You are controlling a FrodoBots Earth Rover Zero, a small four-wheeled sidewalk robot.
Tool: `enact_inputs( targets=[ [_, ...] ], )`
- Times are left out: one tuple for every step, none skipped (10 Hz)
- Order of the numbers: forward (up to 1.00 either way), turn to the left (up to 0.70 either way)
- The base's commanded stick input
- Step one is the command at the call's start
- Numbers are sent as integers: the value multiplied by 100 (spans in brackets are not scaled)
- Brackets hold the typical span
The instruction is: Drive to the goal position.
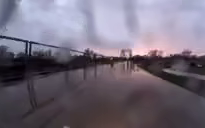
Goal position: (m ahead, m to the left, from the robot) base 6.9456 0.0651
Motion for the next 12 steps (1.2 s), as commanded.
enact_inputs(
  targets=[
    [70,-6],
    [70,0],
    [70,0],
    [70,0],
    [70,0],
    [70,0],
    [70,0],
    [70,0],
    [70,0],
    [70,0],
    [70,0],
    [70,0]
  ],
)
